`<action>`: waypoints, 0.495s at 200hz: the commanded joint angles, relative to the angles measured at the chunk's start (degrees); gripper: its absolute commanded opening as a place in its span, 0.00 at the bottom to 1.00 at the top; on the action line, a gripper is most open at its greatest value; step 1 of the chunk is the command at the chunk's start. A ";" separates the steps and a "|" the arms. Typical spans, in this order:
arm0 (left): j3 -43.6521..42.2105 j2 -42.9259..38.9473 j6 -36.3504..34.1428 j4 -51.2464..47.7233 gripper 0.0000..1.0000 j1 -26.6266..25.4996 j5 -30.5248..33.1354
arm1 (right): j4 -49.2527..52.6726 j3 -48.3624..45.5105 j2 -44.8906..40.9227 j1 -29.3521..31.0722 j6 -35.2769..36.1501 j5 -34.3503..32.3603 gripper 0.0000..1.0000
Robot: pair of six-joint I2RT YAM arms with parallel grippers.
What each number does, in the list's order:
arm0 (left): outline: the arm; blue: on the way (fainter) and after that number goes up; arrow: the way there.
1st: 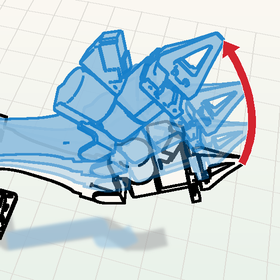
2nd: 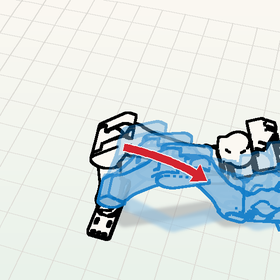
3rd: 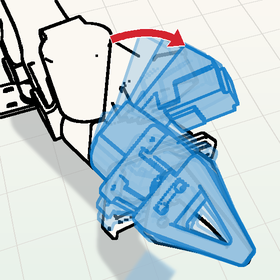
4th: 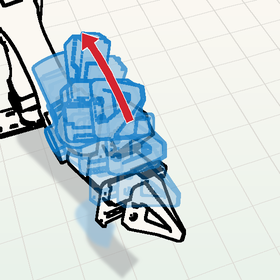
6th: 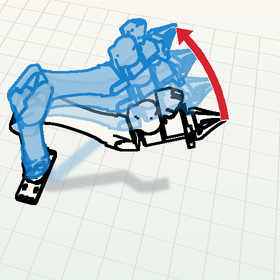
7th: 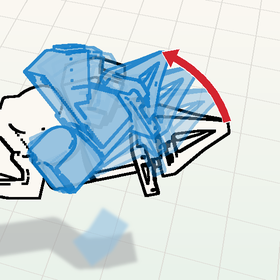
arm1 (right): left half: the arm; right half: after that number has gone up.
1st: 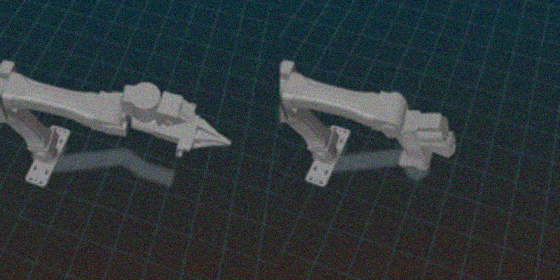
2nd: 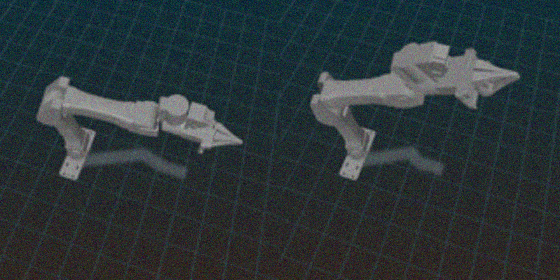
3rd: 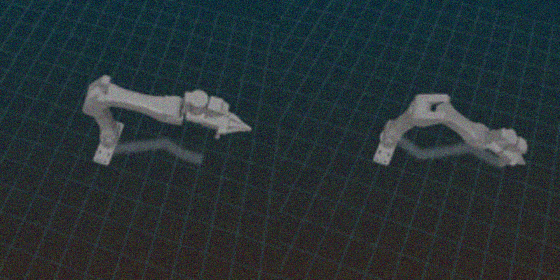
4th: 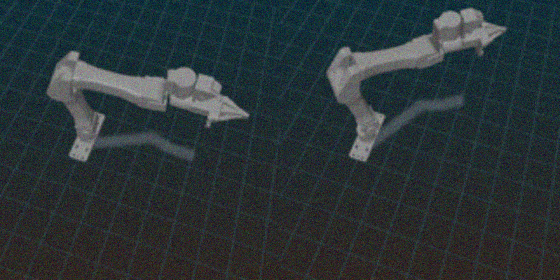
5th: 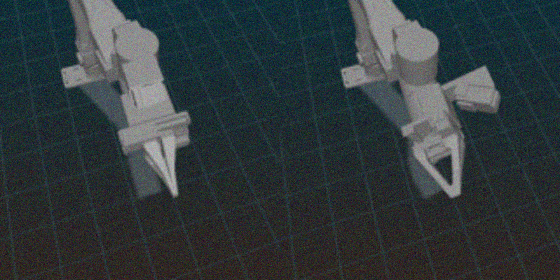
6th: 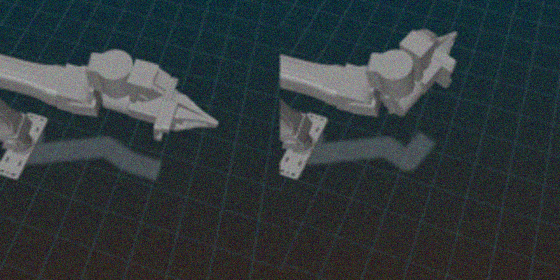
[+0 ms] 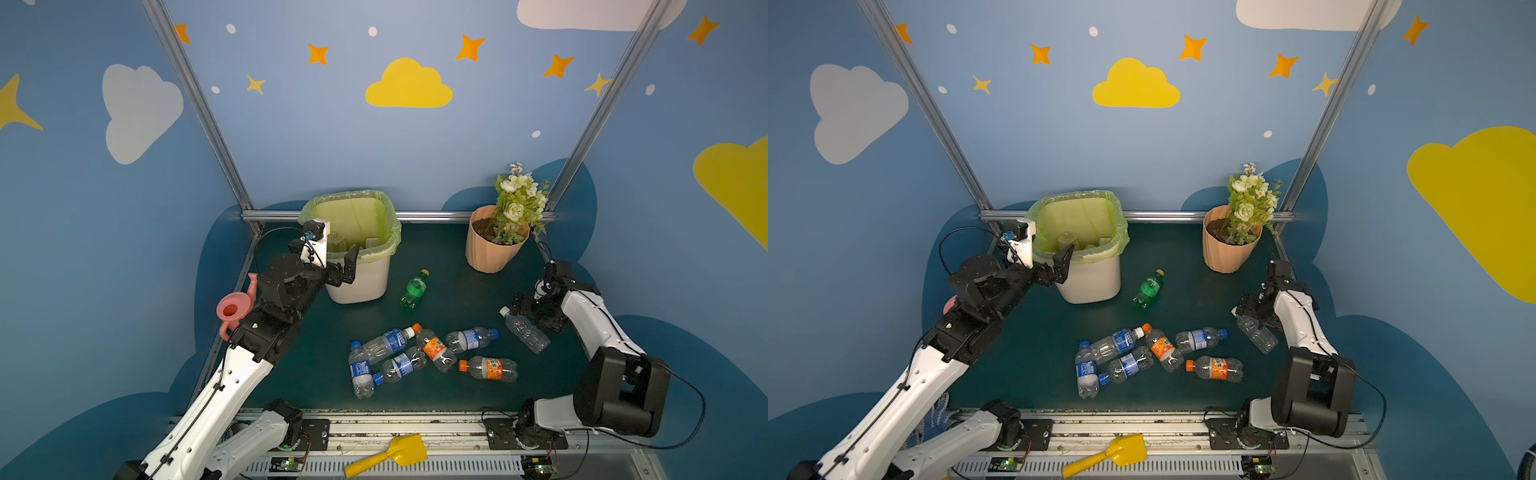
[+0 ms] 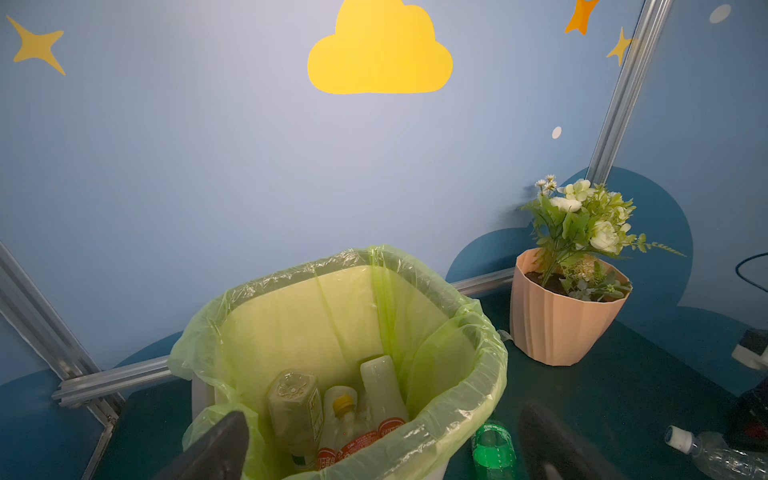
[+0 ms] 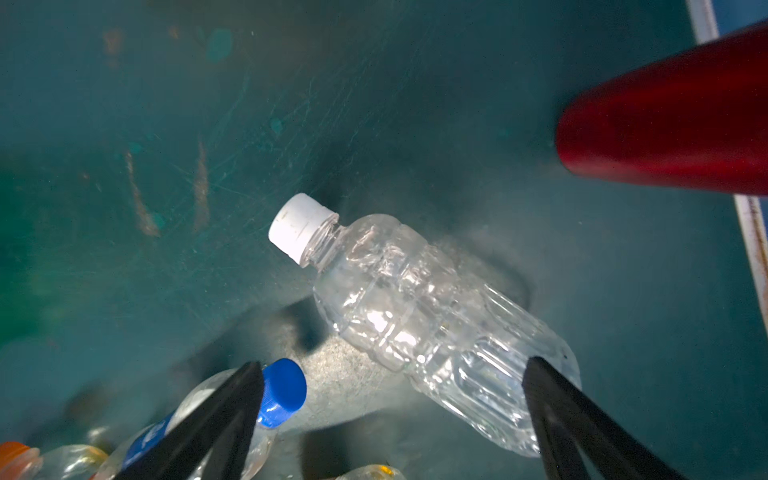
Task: Throw the plastic bottles in the bin
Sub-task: 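Descend the right gripper around the clear bottle and close on it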
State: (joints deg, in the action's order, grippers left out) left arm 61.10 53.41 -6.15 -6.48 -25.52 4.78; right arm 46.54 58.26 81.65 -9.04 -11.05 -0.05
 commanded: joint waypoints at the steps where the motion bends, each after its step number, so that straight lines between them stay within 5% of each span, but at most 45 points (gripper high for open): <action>1: -0.52 -0.76 0.44 -0.46 1.00 0.24 -0.56 | 2.32 1.71 1.09 0.16 2.76 2.72 0.97; 99: -0.68 -0.93 0.26 -1.33 1.00 0.45 -0.64 | 2.87 0.87 4.20 1.82 2.30 8.14 0.90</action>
State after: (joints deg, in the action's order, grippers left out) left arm 61.04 53.15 -6.17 -7.18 -25.23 4.58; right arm 47.90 58.28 84.97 -8.08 -8.73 5.89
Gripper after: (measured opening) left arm 0.998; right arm 0.916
